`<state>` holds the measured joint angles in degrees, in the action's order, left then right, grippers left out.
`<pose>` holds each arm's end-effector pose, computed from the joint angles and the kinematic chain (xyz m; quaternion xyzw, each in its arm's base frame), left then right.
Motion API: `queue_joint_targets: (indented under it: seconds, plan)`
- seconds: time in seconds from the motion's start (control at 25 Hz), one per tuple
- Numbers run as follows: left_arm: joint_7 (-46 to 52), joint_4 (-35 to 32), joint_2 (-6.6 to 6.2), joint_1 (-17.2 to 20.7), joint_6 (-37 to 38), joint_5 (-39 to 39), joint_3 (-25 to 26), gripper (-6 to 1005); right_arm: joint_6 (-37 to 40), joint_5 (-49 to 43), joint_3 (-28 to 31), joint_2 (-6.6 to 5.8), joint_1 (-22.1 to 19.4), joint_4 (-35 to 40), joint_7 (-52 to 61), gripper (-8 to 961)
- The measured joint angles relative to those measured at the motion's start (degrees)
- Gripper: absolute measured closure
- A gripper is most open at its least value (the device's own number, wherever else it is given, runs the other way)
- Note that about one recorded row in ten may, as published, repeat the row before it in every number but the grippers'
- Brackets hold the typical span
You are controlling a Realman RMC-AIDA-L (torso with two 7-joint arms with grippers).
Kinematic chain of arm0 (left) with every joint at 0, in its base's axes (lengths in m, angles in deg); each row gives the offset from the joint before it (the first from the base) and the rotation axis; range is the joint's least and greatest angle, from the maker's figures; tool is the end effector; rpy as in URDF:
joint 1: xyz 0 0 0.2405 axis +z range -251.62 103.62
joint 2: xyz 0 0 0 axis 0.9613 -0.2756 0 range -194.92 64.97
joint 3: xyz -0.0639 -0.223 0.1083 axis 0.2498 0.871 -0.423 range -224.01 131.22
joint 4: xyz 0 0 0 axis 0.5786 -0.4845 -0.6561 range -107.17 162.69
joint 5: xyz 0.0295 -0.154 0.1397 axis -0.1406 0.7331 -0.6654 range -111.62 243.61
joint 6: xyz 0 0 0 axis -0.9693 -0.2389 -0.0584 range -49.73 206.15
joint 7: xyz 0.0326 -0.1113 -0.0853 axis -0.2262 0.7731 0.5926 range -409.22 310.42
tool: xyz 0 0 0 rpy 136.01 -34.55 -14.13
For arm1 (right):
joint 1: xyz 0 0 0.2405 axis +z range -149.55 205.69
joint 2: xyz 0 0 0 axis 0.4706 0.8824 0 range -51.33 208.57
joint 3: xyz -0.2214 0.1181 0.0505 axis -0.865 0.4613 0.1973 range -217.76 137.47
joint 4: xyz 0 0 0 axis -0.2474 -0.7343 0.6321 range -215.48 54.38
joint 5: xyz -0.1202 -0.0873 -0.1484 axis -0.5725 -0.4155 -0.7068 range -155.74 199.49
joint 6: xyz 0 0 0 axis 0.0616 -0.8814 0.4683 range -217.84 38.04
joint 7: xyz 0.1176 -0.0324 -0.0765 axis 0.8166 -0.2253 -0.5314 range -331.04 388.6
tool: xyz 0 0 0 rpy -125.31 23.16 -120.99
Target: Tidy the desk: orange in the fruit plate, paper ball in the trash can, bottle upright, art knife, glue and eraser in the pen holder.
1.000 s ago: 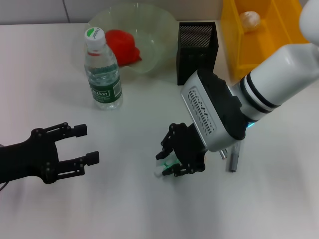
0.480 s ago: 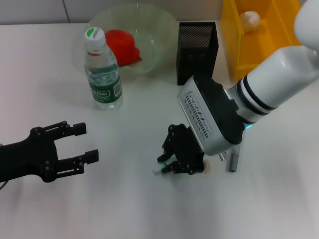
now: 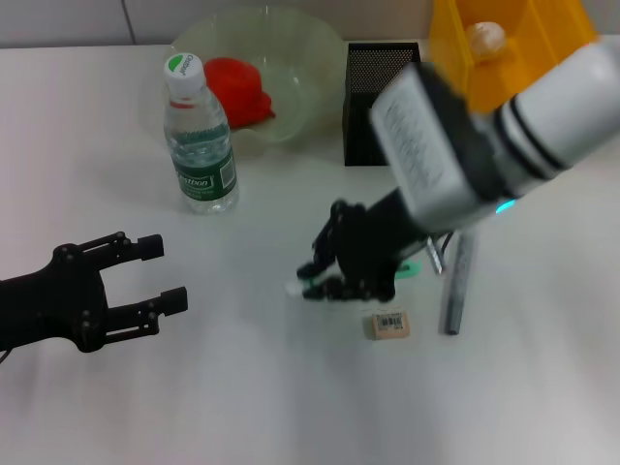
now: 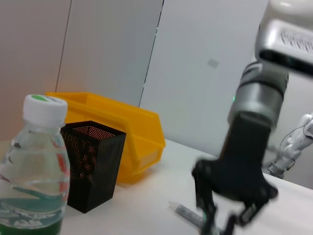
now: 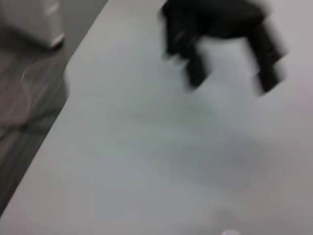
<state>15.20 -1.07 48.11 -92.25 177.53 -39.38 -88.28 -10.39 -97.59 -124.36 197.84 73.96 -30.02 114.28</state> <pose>-0.3203 0.2530 0.0238 -0.9238 -0.2024 -0.2961 0.1338 0.1349 0.3543 -0.0788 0.9924 0.1162 0.0263 0.0300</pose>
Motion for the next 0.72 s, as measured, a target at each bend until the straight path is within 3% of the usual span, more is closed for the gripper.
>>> queue_joint_targets:
  seconds: [0.16, 0.36, 0.56, 0.72]
  plan:
    - [0.0, 0.0, 0.03, 0.0, 0.4, 0.0, 0.0, 214, 3.4, 1.2, 11.6, -0.05, -1.8, 2.6, 1.3, 794]
    - [0.0, 0.0, 0.19, 0.0, 1.1, 0.0, 0.1, 214, 4.0, 11.0, 23.7, -0.11, -5.4, 2.5, 0.8, 794]
    - [-0.3, 0.0, 0.33, -0.4, 2.4, 0.1, 1.1, 214, 3.7, 25.9, 32.0, -0.14, -8.8, -1.6, -3.8, 794]
    - [-0.8, 0.0, 0.44, -0.7, 3.7, 0.1, 1.3, 214, 1.3, 36.0, 35.3, -0.14, -9.0, -9.7, -9.3, 794]
